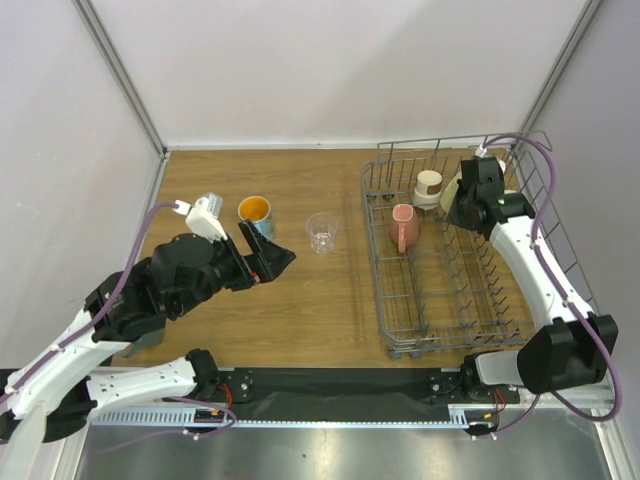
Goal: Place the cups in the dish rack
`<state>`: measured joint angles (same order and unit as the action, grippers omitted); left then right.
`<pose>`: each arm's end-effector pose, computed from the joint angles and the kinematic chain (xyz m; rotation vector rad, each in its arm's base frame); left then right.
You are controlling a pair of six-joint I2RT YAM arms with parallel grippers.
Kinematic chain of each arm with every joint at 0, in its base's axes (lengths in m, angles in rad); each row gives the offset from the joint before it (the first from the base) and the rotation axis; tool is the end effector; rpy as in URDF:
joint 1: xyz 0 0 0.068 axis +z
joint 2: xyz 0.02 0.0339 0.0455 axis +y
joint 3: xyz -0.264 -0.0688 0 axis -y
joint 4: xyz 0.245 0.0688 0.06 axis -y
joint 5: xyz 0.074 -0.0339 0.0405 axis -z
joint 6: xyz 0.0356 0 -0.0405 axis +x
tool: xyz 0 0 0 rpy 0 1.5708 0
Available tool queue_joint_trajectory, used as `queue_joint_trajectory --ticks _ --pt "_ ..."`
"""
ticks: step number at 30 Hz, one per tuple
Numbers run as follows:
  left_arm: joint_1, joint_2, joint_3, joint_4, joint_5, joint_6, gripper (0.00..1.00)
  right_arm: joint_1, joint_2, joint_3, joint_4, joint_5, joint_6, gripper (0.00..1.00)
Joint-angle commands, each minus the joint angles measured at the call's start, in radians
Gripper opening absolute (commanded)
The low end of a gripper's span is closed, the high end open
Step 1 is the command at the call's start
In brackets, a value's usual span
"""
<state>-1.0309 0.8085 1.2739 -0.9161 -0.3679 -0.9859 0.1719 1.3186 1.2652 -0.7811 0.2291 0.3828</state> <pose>0.0759 -0.1017 0.4213 -0.1975 2.1028 -0.9046 0.2723 0.0391 0.3355 0.3547 2.3503 -0.0120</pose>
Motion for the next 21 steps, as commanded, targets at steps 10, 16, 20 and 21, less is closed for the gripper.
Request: queue_joint_trajectory --ticks 10,16,20,21 --pt "0.0 0.067 0.191 -0.135 -0.117 0.202 1.0 -0.002 0.113 0.013 0.236 0.099 -0.056 0.0" --pt "0.003 0.109 0.246 -0.153 -0.118 0.251 1.0 0.005 0.152 -0.02 0.265 0.079 -0.01 0.0" --pt "0.017 0.142 0.283 -0.142 -0.111 0.296 1.0 0.008 0.191 -0.013 0.25 0.085 0.017 0.0" --pt "0.022 0.155 0.295 -0.142 -0.1 0.305 1.0 0.009 0.195 -0.016 0.253 0.082 0.024 0.0"
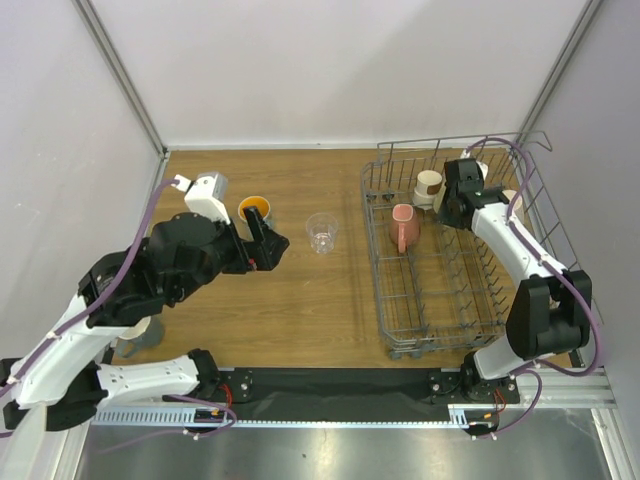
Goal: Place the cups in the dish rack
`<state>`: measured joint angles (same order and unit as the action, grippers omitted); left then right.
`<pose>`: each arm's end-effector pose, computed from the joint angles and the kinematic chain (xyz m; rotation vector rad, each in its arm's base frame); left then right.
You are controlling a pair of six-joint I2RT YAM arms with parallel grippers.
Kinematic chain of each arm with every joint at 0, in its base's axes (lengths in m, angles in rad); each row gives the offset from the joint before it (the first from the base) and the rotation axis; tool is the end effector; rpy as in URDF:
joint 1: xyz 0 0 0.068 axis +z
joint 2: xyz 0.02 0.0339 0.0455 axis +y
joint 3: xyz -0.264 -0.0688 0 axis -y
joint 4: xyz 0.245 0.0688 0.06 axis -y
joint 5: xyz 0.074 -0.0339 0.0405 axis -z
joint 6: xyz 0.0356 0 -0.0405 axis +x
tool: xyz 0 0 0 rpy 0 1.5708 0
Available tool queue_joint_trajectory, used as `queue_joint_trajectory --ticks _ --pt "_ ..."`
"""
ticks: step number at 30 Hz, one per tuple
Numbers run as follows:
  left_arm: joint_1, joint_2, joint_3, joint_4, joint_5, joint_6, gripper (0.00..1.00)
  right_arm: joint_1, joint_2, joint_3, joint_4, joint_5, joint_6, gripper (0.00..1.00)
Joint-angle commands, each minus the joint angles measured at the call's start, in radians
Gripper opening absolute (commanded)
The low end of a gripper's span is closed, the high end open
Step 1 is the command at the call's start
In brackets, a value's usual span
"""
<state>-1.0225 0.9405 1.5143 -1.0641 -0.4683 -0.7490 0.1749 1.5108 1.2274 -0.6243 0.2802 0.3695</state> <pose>0.0819 -0.1033 0.4604 -0.0110 2.0644 -0.6407 0.3196 0.0465 0.2808 0.3535 2.4070 -0.1052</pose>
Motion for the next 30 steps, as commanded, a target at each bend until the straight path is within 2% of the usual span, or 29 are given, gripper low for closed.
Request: queue_joint_trajectory --ticks 1,19,30 --pt "0.016 0.029 0.06 0.006 0.005 0.071 1.0 0.012 0.011 0.018 0.103 0.028 0.039 0.0" --pt "0.059 0.035 0.058 0.009 0.056 0.074 1.0 0.046 0.087 -0.012 0.077 0.116 0.103 0.0" --pt "0.07 0.035 0.055 0.021 0.074 0.083 1.0 0.043 0.149 -0.026 0.112 0.083 0.1 0.0"
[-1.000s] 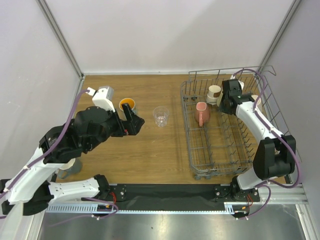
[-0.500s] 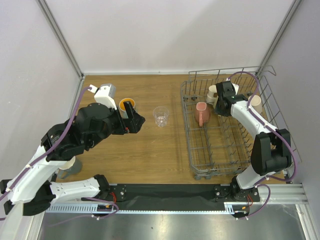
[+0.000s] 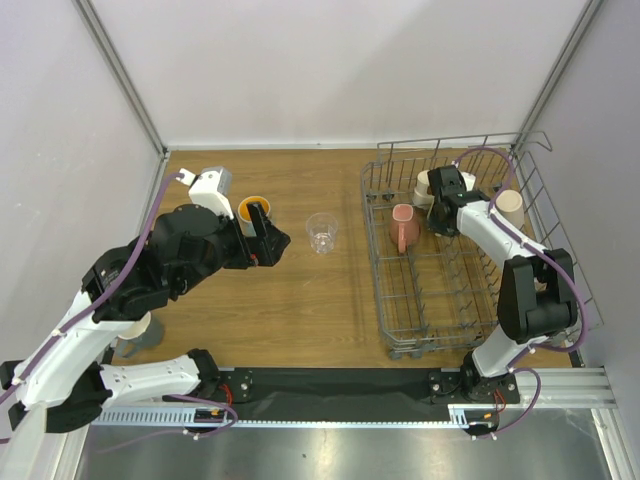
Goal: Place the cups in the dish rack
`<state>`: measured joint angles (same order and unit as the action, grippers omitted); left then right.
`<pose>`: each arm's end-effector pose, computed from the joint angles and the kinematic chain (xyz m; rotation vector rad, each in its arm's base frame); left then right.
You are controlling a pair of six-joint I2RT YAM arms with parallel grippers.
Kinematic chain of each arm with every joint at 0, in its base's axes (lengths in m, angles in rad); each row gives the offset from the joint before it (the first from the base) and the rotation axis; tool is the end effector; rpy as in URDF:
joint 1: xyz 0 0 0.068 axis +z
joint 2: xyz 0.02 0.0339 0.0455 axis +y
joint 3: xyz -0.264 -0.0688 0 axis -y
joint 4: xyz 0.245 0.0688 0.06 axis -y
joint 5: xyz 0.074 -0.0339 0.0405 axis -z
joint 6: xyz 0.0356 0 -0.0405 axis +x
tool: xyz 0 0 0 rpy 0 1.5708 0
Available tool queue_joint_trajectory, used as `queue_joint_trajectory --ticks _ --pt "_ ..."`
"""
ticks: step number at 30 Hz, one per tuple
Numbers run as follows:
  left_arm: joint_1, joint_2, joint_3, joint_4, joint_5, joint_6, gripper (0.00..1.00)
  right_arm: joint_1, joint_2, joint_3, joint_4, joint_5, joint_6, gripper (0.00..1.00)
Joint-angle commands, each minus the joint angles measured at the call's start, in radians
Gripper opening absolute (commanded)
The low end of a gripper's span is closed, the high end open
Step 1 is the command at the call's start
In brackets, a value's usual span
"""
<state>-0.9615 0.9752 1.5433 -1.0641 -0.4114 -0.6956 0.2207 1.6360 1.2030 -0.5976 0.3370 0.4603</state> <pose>0.0917 -0.1066 0.4637 0.0192 2.0783 -0.6149 0.3344 0.0630 0.2363 0.4189 2.4874 -0.1710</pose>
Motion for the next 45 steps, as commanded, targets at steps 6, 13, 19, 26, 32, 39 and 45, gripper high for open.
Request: queue_joint_trajectory --ticks 6,13,19,26,32,39,45 --pt "0.012 -0.006 0.021 0.01 0.016 0.019 1.0 0.005 0.027 -0.008 0.094 0.023 0.005 0.0" --pt "0.014 0.003 0.021 0.012 0.031 0.018 1.0 0.025 -0.018 0.081 0.027 0.057 -0.008 0.0" --pt "0.015 0.016 0.017 0.03 0.048 0.024 1.0 0.031 -0.067 0.171 -0.047 0.083 -0.04 0.0" --pt "0.018 0.028 0.017 0.052 0.074 0.034 1.0 0.031 -0.133 0.167 -0.096 0.08 -0.035 0.0" --pt "0.023 0.039 0.02 0.056 0.086 0.042 1.0 0.032 -0.148 0.15 -0.091 0.068 -0.037 0.0" --pt "0.035 0.053 0.041 0.043 0.085 0.065 1.0 0.04 -0.146 0.095 -0.065 0.048 -0.023 0.0" --pt "0.06 0.059 0.051 0.038 0.106 0.08 1.0 0.037 -0.108 0.079 -0.041 0.049 -0.031 0.0"
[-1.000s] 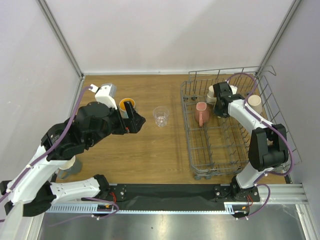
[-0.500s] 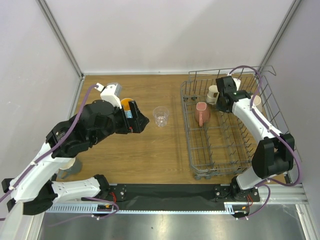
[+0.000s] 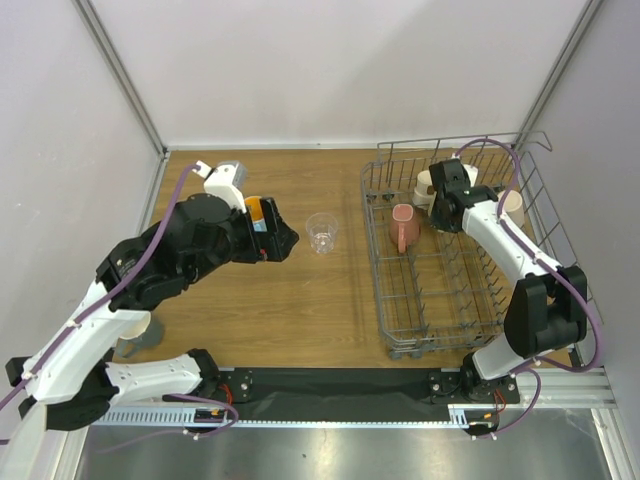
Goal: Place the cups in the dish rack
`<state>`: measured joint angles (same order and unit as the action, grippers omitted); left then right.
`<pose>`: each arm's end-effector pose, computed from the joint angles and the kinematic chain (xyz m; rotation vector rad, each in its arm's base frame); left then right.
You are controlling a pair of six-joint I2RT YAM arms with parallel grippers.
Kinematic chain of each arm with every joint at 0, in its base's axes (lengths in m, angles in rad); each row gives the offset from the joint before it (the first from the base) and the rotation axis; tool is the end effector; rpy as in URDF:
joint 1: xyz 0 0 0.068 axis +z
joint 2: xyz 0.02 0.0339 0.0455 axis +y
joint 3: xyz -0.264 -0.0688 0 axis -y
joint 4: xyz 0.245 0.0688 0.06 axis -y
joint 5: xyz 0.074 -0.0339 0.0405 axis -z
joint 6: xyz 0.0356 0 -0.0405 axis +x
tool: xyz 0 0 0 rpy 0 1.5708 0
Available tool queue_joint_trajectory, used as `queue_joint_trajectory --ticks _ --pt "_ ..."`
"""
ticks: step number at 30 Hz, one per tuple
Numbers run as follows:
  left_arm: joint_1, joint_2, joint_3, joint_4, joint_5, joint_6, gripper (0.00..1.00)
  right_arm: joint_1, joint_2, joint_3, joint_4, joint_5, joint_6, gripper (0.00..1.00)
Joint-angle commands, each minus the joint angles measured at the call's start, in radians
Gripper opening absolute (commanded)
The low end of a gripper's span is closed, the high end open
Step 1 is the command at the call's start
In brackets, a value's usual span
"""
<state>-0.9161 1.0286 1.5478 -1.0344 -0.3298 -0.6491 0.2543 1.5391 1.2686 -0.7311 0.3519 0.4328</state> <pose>0.1068 -0.1202 0.4602 0.0778 2.1134 -0.6169 0.3144 0.0690 0.2792 0.3506 2.4661 -0.1713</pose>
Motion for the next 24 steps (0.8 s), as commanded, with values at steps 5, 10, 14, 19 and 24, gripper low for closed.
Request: queue_joint_trajectory --ticks 5,10,14,19,24 --pt "0.026 0.024 0.074 -0.019 0.041 0.052 1.0 -0.024 0.022 -0.032 0.153 0.004 0.0 0.0" --pt "0.036 0.04 0.087 -0.027 0.06 0.062 1.0 -0.03 0.072 -0.052 0.197 0.002 -0.006 0.0" --pt "0.039 0.053 0.101 -0.038 0.066 0.068 1.0 -0.03 0.095 -0.069 0.219 -0.007 -0.009 0.0" --pt "0.045 0.06 0.1 -0.042 0.074 0.06 1.0 -0.029 0.13 -0.078 0.233 -0.025 -0.008 0.01" --pt "0.048 0.071 0.1 -0.041 0.09 0.054 1.0 -0.026 0.153 -0.077 0.225 -0.028 -0.008 0.16"
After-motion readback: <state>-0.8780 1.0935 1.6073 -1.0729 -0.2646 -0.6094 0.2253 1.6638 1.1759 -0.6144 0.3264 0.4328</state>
